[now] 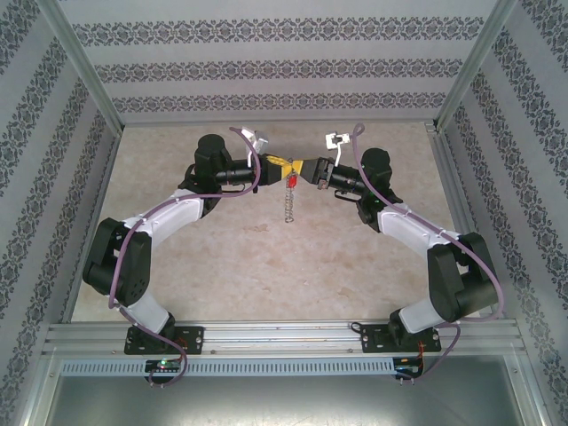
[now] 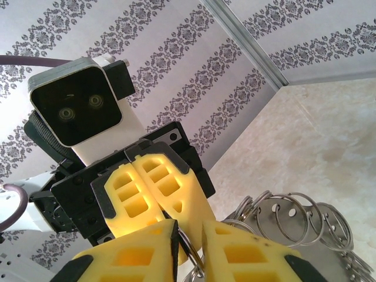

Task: Put the keys on the keyring

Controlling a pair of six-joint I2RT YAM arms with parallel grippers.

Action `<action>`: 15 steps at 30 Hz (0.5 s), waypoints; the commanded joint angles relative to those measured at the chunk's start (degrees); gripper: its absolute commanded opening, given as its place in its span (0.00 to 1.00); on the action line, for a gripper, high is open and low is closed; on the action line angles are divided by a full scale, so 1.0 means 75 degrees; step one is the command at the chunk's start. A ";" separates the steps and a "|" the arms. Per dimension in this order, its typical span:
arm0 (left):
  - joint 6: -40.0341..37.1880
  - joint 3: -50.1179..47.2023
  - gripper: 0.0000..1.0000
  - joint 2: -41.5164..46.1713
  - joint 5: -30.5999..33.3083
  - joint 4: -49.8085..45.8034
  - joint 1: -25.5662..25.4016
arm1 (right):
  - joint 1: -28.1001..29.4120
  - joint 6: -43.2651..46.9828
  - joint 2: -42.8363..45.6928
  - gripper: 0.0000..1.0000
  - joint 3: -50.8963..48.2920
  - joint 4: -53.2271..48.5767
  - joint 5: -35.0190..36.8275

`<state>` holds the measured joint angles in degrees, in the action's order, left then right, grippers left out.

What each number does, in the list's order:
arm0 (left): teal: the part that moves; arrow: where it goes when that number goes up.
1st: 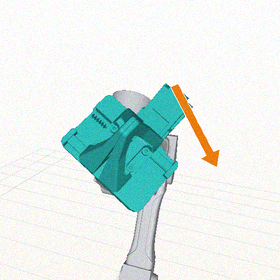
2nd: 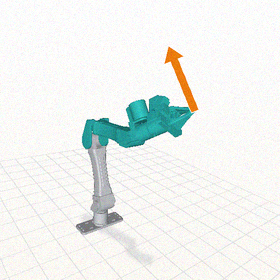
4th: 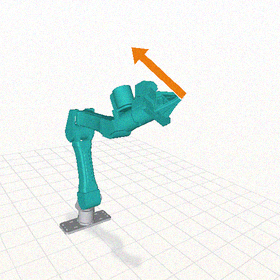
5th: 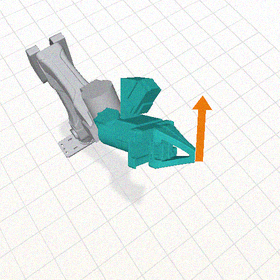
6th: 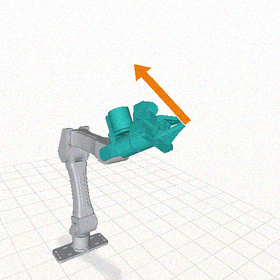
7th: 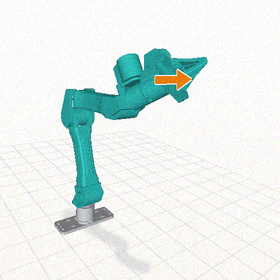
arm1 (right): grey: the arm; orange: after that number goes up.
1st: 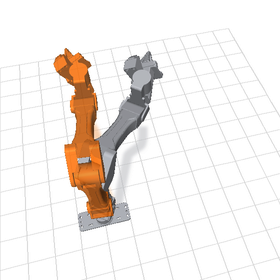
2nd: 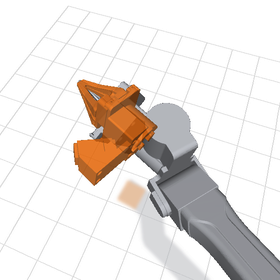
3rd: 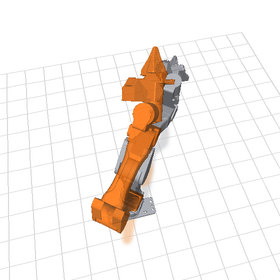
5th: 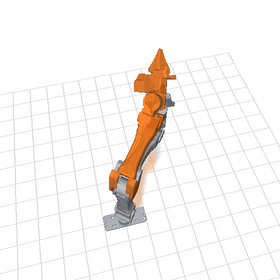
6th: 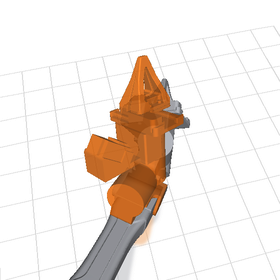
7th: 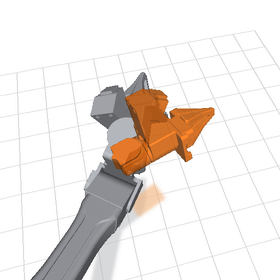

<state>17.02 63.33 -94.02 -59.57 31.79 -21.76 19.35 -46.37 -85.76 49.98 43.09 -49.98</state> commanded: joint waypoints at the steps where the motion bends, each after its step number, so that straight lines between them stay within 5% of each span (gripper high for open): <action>1: 0.0066 0.0075 0.00 0.0244 -0.0085 0.0521 -0.0076 | 0.0042 0.0007 -0.0002 0.18 -0.0171 0.0199 -0.0295; 8: 0.0107 0.0111 0.00 0.0249 -0.0096 0.0533 -0.0075 | -0.0005 0.0062 -0.0021 0.00 -0.0195 0.0177 -0.0359; 12: 0.0112 0.0100 0.00 0.0249 -0.0096 0.0514 -0.0077 | -0.0089 0.0188 -0.0037 0.00 -0.0064 0.0021 -0.0420; 15: 0.0044 0.0099 0.16 0.0251 -0.0082 0.0390 -0.0070 | -0.0180 0.0555 -0.0067 0.00 0.0192 -0.0485 -0.0594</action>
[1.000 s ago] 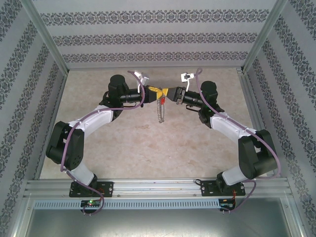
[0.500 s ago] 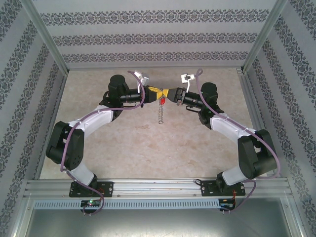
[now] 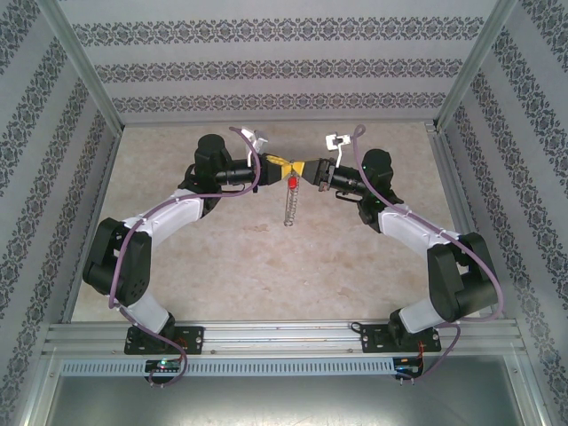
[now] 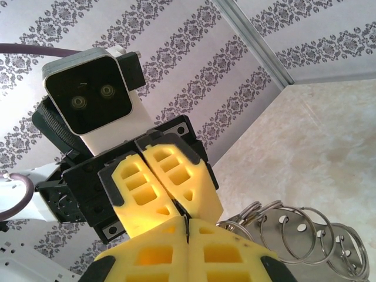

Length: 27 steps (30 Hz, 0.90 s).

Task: Put the keys on the keyring

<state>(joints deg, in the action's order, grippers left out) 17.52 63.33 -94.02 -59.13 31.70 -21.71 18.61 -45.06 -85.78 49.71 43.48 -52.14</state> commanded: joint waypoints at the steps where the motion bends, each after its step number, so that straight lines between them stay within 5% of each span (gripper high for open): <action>1: -0.0116 0.0109 0.22 0.0266 -0.0121 0.0271 -0.0073 | -0.0136 0.0584 -0.0060 0.00 0.0352 -0.0788 -0.0395; 10: -0.1129 0.0463 0.45 0.0546 -0.0096 -0.1433 -0.0007 | -0.0523 0.3306 -0.0354 0.00 0.1875 -0.4150 -0.1345; 19: -0.2353 0.1212 0.47 0.0554 -0.0419 -0.3761 0.0014 | -0.0531 0.7386 -0.0991 0.00 0.4076 -0.9428 -0.1485; 27: -0.2613 0.1631 0.47 0.0241 -0.0733 -0.4517 0.0024 | -0.0541 0.8678 -0.1415 0.00 0.5014 -1.1045 -0.1762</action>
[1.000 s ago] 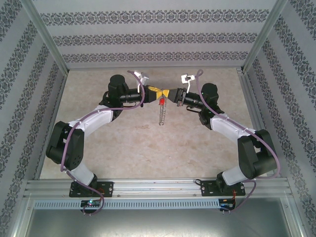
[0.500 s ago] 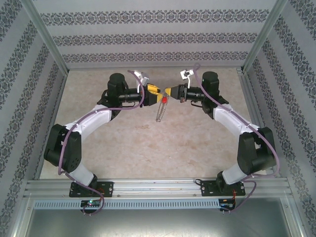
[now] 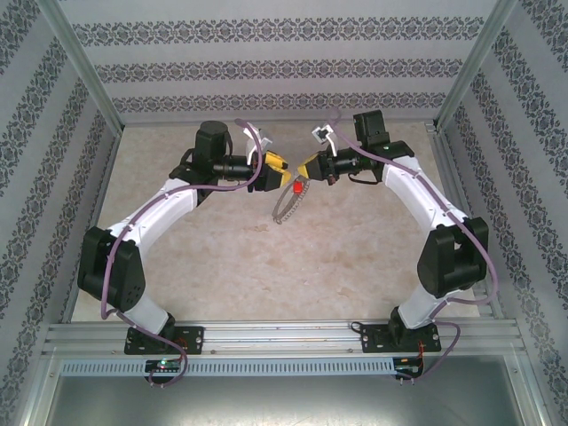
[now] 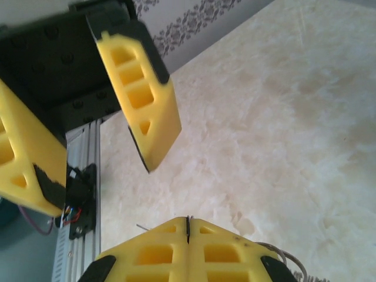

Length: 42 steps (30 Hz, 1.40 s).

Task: Put the keys on the keyring

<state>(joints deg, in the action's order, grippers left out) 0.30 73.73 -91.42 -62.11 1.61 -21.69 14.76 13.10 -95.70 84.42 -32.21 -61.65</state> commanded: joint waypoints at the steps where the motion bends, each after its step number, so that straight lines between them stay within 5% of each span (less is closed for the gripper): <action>1: -0.0319 0.0247 0.47 -0.0132 -0.0371 -0.0518 0.0021 | -0.0023 0.0929 -0.0106 0.00 0.0414 -0.0950 -0.0488; 28: 0.0111 0.0434 0.44 -0.0772 -0.0691 -0.0103 -0.0309 | 0.0085 0.0569 -0.0057 0.00 0.0405 -0.0440 -0.0927; 42: 0.0623 0.0271 0.35 -0.0795 -0.0647 0.0769 -0.0341 | 0.0092 0.0563 -0.0107 0.00 0.0380 -0.0383 -0.0932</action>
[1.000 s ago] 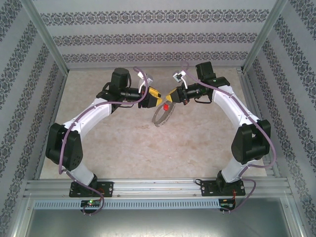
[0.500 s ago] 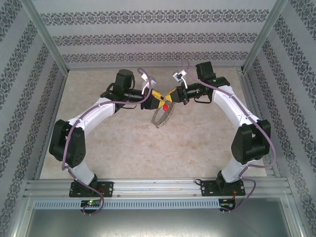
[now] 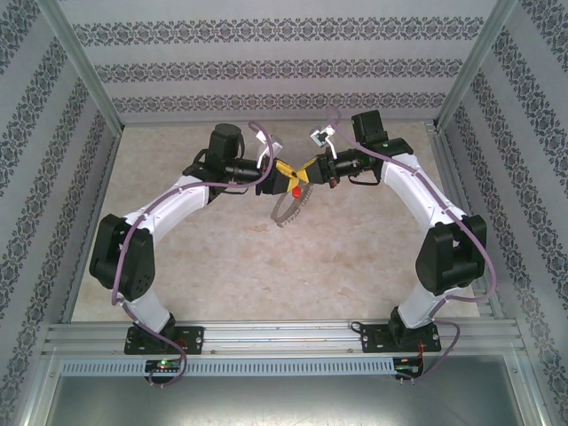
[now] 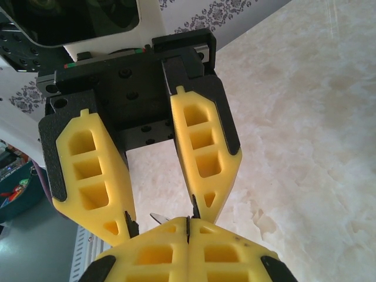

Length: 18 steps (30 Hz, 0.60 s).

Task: Put the keys on the keyring

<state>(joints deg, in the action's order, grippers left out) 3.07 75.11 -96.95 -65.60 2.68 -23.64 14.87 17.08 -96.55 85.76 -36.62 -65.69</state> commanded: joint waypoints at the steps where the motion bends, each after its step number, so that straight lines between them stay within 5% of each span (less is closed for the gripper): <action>1: 0.0280 0.0087 0.34 -0.0058 -0.0196 0.0660 -0.0080 | 0.0079 0.0021 0.0007 0.00 0.0201 0.0217 -0.0385; 10: 0.0270 0.0041 0.28 -0.0097 -0.0363 0.0642 -0.0094 | 0.0066 -0.0056 -0.0017 0.00 0.0191 0.0330 -0.0318; 18: 0.0352 -0.0114 0.11 0.0000 -0.0358 0.0907 -0.0090 | 0.0051 -0.0144 -0.0038 0.00 0.0163 0.0424 -0.0294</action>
<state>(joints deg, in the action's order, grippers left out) 5.28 74.70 -97.47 -65.36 5.45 -23.51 14.76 16.43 -96.55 85.76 -36.45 -66.52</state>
